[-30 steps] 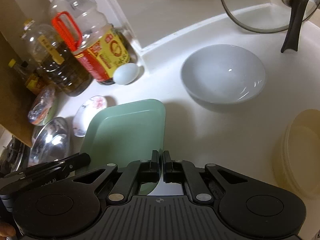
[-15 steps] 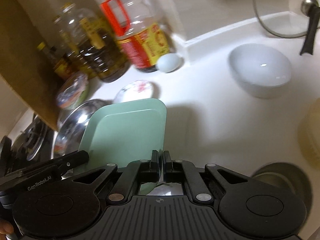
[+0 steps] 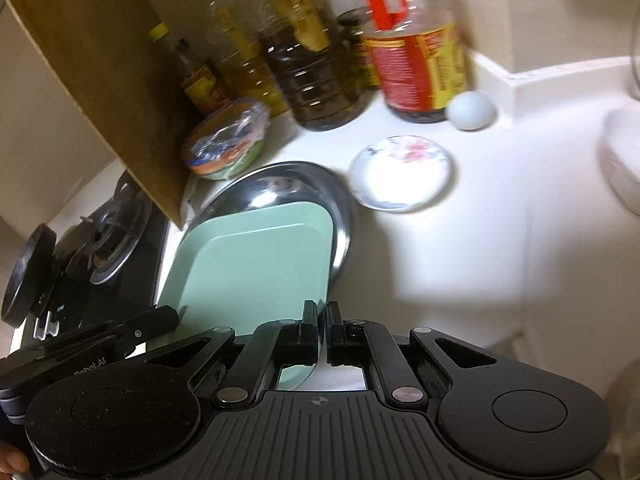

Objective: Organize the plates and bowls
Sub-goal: 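Carry the green plate with the right gripper into the steel basin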

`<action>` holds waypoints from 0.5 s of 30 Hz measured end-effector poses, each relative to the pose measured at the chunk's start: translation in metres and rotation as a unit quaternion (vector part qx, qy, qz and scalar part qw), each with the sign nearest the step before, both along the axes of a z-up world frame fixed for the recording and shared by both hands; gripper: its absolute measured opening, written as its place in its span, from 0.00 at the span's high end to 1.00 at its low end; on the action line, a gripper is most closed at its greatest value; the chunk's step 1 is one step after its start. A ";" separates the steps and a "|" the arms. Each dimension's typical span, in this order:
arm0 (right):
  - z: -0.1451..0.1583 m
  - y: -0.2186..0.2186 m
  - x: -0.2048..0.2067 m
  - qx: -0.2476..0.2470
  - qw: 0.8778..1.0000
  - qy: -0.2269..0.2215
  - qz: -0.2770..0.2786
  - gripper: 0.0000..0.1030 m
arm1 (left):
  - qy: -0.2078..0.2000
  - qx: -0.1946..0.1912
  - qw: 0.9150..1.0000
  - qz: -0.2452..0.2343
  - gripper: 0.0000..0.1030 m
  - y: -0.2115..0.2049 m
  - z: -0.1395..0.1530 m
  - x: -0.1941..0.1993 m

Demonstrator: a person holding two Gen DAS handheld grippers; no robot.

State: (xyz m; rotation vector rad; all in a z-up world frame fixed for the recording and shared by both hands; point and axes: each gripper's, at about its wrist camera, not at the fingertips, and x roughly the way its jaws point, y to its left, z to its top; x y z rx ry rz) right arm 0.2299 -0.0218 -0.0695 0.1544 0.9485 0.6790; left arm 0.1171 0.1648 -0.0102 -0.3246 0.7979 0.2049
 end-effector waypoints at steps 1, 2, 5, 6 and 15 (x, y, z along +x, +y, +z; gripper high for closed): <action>-0.001 0.005 0.001 -0.002 1.000 0.000 0.004 0.96 | 0.002 0.001 1.000 0.004 0.95 0.004 -0.002 0.000; -0.002 0.010 0.003 -0.003 1.000 0.000 0.007 0.96 | 0.003 0.003 1.000 0.007 0.95 0.008 -0.003 -0.001; -0.006 0.023 0.007 -0.007 1.000 -0.001 0.014 0.96 | 0.007 0.005 1.000 0.015 0.95 0.018 -0.009 0.003; -0.008 0.027 0.009 -0.009 1.000 -0.002 0.015 0.96 | 0.010 0.005 1.000 0.016 0.95 0.021 -0.011 0.005; -0.021 0.045 0.033 -0.021 1.000 0.005 0.015 0.96 | 0.027 0.005 0.999 0.022 0.95 0.035 -0.027 0.029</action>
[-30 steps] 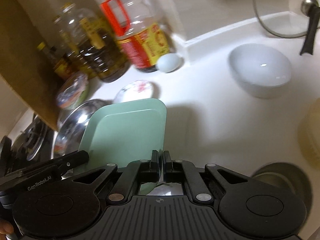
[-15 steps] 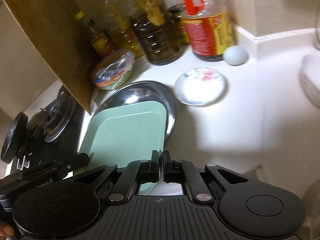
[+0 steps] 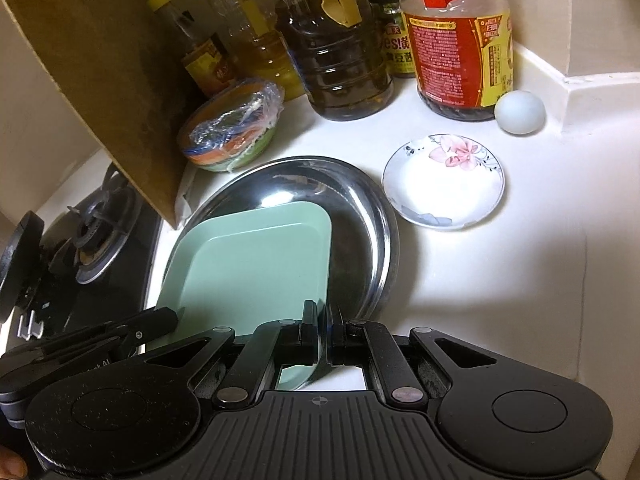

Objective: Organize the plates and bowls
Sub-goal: 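Carry the green plate with the right gripper into the steel basin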

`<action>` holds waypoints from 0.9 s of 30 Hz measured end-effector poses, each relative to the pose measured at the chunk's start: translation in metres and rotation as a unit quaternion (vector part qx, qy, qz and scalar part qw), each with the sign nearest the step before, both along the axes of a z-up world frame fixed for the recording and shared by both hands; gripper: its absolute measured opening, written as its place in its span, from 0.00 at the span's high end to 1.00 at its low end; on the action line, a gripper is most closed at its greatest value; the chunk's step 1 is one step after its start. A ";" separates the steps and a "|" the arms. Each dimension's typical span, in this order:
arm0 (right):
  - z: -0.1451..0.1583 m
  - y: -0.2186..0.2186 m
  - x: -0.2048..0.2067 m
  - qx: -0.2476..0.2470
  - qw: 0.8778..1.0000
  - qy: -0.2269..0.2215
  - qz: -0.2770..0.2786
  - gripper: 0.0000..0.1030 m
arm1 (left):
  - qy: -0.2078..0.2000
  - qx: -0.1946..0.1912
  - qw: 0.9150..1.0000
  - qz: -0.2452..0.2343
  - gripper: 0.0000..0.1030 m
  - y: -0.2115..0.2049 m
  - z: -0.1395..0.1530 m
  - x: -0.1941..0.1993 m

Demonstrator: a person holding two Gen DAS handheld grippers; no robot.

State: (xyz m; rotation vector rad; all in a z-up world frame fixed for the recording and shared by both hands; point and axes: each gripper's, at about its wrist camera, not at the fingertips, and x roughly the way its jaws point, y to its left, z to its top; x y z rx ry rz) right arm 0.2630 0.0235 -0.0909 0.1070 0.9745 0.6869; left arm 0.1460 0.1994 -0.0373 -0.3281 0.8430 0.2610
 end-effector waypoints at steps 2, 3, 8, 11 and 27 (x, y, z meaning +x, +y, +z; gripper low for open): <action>-0.004 0.003 0.006 -0.002 1.000 0.002 -0.001 0.96 | 0.005 0.000 1.000 0.001 0.95 0.002 -0.004 0.006; -0.006 0.004 0.009 -0.003 1.000 0.004 -0.002 0.96 | 0.007 0.000 1.000 0.002 0.95 0.003 -0.005 0.009; -0.013 0.010 0.020 -0.010 1.000 0.008 -0.003 0.96 | 0.018 0.001 1.000 0.005 0.94 0.004 -0.013 0.020; -0.017 0.011 0.025 -0.012 1.000 0.011 -0.002 0.96 | 0.024 0.001 1.000 0.006 0.94 0.005 -0.018 0.024; -0.023 0.014 0.029 -0.008 1.000 -0.022 0.002 0.96 | 0.031 0.022 0.999 -0.003 0.87 0.001 -0.025 0.032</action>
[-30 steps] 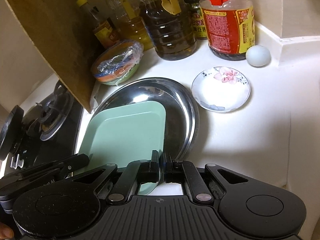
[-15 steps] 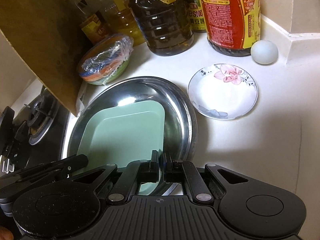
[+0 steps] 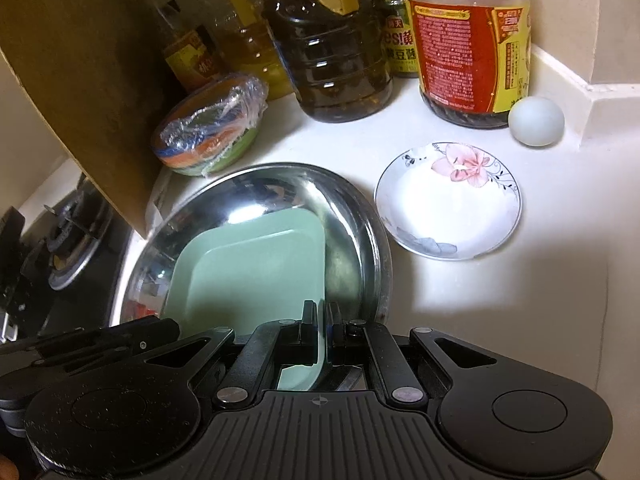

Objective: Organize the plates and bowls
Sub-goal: 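Carry the green plate with the right gripper into the steel basin, then open the right gripper, release the plate and withdraw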

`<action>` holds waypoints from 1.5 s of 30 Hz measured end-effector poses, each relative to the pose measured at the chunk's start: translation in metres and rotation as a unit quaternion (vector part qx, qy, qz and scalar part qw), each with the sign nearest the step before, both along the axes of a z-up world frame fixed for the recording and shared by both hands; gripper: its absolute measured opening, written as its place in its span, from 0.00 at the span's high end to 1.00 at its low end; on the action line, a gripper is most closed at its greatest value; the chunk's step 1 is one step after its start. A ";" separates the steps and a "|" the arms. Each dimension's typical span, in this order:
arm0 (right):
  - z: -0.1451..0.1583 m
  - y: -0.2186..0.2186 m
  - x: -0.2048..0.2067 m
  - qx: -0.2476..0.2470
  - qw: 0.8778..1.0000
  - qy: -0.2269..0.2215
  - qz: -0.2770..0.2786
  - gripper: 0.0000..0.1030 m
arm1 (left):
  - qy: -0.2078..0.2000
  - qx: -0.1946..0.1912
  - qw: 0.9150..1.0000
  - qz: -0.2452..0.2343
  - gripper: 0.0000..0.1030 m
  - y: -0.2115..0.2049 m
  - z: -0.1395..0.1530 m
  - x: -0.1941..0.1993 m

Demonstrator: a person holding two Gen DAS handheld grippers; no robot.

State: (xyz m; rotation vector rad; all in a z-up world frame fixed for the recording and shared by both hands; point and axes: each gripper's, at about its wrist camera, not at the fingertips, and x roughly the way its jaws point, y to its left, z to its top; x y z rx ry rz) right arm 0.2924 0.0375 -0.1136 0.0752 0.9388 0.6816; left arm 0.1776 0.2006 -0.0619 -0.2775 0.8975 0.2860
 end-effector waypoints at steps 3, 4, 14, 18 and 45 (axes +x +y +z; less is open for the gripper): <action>0.005 -0.005 -0.005 0.015 1.000 -0.013 -0.002 0.95 | -0.010 -0.003 1.000 -0.008 0.85 -0.001 0.007 -0.002; 0.008 -0.007 -0.007 0.023 1.000 -0.018 -0.003 0.95 | -0.014 -0.003 1.000 -0.010 0.84 -0.001 0.010 -0.004; 0.036 -0.037 -0.044 0.081 0.996 -0.037 -0.021 0.45 | -0.052 0.008 0.998 -0.039 0.76 -0.013 0.046 -0.037; 0.039 -0.053 -0.062 0.090 0.995 -0.030 -0.040 0.45 | -0.053 0.005 0.997 -0.048 0.72 -0.017 0.052 -0.056; 0.023 -0.116 -0.144 0.069 0.997 0.010 -0.041 0.26 | 0.005 -0.001 0.999 -0.047 0.72 -0.065 0.036 -0.132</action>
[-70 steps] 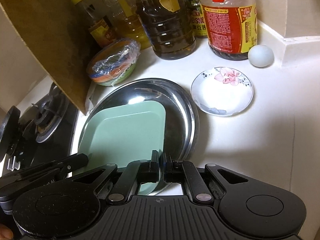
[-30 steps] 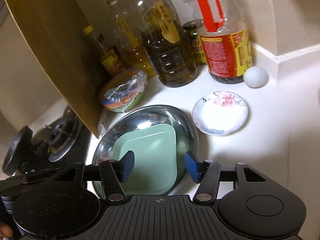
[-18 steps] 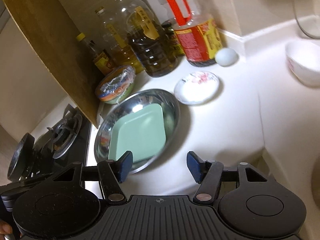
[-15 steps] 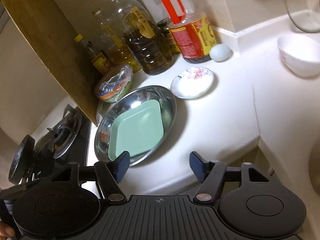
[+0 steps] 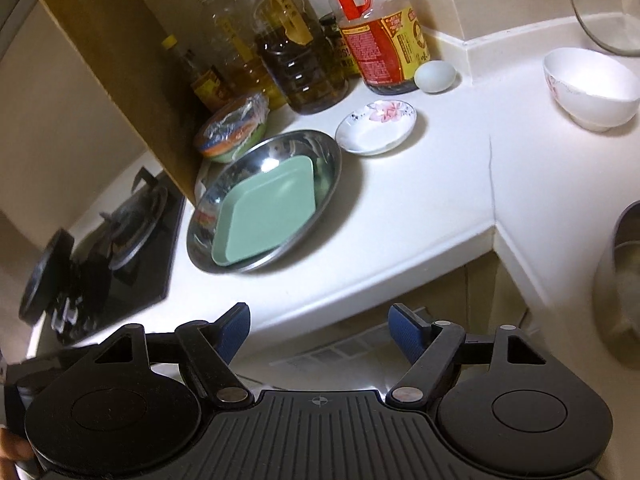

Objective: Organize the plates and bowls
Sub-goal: 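Open the right gripper, release the plate and withdraw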

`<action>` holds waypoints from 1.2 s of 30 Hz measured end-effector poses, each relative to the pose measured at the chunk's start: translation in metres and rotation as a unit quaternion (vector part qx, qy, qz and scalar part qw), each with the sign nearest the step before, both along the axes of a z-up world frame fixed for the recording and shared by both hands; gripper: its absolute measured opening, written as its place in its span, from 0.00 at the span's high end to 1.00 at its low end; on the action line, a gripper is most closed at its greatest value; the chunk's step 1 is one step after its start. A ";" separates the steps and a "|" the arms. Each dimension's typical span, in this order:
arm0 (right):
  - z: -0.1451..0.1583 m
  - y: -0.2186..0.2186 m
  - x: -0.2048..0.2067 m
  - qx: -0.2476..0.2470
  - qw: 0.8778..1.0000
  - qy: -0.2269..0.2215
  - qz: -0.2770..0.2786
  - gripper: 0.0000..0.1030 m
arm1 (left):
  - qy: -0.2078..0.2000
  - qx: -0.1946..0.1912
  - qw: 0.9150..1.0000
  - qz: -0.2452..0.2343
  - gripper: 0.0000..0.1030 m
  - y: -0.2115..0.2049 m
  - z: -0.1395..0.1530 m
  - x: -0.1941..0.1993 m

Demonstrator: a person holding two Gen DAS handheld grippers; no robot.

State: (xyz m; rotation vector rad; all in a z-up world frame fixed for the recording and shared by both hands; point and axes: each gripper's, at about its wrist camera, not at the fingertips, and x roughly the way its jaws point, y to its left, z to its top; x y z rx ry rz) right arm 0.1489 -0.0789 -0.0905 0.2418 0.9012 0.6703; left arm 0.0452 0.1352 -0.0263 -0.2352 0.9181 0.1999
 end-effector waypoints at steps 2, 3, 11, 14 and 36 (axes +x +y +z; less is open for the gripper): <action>0.000 -0.005 0.000 -0.012 1.000 -0.005 0.008 0.26 | 0.004 0.000 1.000 0.005 0.72 -0.009 0.001 0.001; 0.000 -0.008 0.000 -0.016 1.000 -0.006 0.010 0.25 | 0.006 0.000 1.000 0.008 0.72 -0.014 0.001 0.001; -0.001 -0.025 0.003 -0.048 0.998 -0.015 0.035 0.25 | 0.009 0.007 1.000 0.022 0.72 -0.046 0.003 0.004; 0.000 -0.034 0.005 -0.055 0.997 -0.020 0.040 0.25 | 0.007 0.011 1.000 0.022 0.72 -0.059 0.005 0.009; 0.010 -0.073 0.014 -0.039 0.995 -0.041 0.081 0.25 | 0.010 0.025 0.999 0.036 0.72 -0.119 0.009 0.026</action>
